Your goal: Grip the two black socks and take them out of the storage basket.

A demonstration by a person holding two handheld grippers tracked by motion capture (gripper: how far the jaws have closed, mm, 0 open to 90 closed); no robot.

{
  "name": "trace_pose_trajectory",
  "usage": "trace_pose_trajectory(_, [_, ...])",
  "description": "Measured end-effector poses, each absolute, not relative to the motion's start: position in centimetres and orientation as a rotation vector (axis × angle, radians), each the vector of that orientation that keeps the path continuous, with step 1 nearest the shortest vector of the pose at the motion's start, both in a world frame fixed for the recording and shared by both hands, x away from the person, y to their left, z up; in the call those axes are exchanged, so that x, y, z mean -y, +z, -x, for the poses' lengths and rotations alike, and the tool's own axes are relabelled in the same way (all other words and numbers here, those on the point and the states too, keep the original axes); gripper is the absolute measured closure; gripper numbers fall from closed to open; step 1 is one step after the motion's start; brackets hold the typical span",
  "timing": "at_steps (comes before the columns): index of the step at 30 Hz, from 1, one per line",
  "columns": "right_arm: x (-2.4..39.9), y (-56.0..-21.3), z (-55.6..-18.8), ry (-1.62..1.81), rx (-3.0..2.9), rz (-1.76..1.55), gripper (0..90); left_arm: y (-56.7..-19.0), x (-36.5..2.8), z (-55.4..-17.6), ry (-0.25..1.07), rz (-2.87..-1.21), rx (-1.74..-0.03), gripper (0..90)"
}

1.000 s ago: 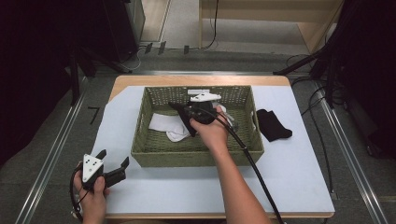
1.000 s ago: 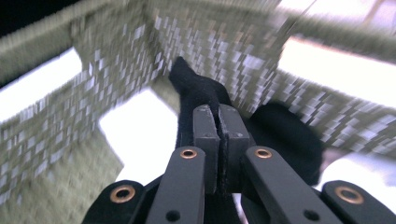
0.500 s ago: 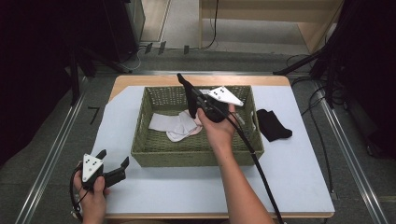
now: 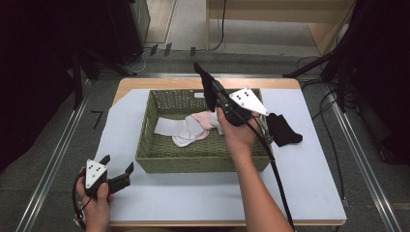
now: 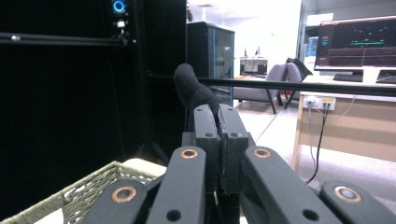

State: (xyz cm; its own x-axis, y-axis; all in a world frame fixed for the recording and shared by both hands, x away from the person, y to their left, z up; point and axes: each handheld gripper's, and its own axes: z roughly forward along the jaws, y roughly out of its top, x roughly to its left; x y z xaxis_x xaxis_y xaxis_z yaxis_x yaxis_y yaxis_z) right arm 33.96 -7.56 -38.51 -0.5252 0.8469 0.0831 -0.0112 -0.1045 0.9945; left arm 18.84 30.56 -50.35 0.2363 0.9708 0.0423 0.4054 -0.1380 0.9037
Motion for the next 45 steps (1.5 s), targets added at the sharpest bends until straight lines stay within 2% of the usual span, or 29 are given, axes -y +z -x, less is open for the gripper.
trace_pose_trajectory(12, [10.9,-37.6,-33.8,1.691,-1.411,-0.945,89.8,-50.3,-30.6,-18.8,0.869,-1.69,-1.29,13.8])
trace_pose_trajectory(28, [18.0,-36.8,-33.3,1.627,-1.261,-0.996,89.8,-50.3,-30.5,-18.8,0.872,-1.692,-1.289,13.8])
trace_pose_trajectory(38, [21.3,-37.4,-33.1,1.571,-1.215,-1.042,89.7,-50.4,-30.5,-18.8,0.873,-1.69,-1.289,13.8])
trace_pose_trajectory(45, [23.8,-39.7,-33.1,1.503,-1.215,-1.118,89.7,-50.3,-30.5,-18.8,0.875,-1.691,-1.289,13.8])
